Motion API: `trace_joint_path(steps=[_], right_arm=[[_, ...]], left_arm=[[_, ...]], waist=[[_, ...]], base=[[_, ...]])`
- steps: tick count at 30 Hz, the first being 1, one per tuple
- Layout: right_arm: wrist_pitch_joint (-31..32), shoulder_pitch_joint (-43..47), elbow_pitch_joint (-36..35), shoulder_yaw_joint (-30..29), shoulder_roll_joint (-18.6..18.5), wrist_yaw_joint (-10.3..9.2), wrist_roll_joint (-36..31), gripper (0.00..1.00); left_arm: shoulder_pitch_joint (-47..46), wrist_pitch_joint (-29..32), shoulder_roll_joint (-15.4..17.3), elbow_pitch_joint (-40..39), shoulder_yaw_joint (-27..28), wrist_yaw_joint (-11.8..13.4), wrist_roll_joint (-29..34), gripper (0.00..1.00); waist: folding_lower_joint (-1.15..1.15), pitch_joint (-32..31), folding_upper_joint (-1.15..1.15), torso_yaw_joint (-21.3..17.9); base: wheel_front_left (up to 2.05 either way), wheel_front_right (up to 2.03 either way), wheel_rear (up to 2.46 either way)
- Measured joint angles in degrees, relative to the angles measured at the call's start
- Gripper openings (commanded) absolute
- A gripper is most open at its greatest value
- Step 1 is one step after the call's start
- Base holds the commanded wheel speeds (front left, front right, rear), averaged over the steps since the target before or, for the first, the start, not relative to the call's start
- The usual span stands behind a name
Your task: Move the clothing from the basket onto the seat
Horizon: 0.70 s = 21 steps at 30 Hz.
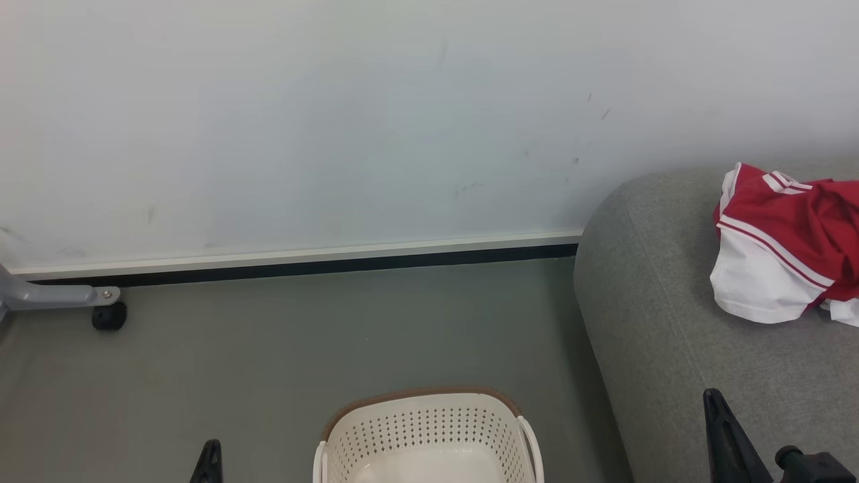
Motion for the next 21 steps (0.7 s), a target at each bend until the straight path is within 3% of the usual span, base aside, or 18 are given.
trace_joint_path(steps=[21], right_arm=[[4.2,-1.8,2.5,-4.3,2.2,2.78,14.9,0.0]], left_arm=[[-2.0,4.5,-1.3,1.9,2.8,-2.8,-14.8,0.0]], waist=[[0.0,0.6,0.01,0.0]], base=[[0.0,0.0,0.0]])
